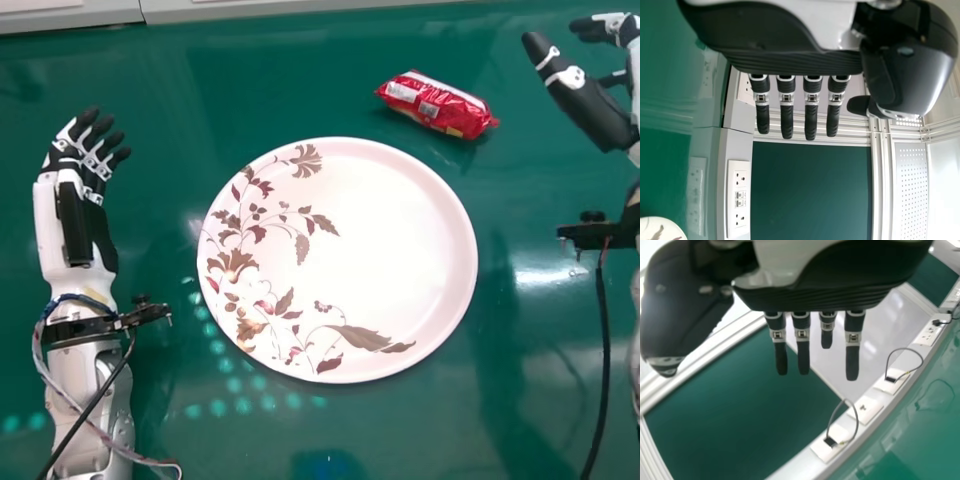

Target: Pick up biscuit and place it in the plate

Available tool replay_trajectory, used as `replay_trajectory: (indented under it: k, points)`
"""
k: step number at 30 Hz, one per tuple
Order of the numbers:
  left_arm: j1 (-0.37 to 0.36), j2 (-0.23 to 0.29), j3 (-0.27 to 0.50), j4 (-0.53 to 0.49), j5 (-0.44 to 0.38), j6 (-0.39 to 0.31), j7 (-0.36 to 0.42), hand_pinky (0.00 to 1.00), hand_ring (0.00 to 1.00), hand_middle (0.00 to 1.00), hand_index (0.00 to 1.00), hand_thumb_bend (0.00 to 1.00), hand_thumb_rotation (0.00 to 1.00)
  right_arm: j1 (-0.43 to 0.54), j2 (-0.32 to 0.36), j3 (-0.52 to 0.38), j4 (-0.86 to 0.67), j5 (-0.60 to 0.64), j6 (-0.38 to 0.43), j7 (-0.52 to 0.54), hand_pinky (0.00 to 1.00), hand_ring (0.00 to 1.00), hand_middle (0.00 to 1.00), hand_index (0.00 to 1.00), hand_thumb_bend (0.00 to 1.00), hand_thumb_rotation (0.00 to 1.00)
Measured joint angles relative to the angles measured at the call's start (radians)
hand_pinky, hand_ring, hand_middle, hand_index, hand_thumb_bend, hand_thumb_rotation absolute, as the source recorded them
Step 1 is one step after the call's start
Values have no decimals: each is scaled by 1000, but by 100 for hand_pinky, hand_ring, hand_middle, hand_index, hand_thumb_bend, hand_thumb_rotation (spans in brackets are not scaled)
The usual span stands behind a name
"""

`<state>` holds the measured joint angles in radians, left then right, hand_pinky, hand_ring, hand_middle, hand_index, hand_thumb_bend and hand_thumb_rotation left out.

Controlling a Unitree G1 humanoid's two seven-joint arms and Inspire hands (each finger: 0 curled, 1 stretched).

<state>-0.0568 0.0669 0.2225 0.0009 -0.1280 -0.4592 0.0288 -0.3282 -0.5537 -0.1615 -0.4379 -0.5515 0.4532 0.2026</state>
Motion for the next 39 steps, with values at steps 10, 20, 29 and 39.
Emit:
replay_trajectory:
  k: [10,20,29,39]
  points:
    - [-12,12,4,15,-1,3,-6,76,81,81,83,9,0,-110,-97,106,177,-21,-5,114,73,85,88,87,99,52]
    - [-24,17,5,31,-3,1,-12,77,81,82,83,8,0,-250,-101,225,389,-66,-35,124,78,90,94,93,100,55]
    - [-40,20,11,55,-4,-25,-17,79,82,83,83,9,0,-316,-95,289,504,-56,-39,170,80,92,100,98,100,56]
    - [-43,21,16,69,-11,-41,-44,78,82,83,82,9,0,-358,-135,355,559,-96,-85,239,84,96,100,100,100,63]
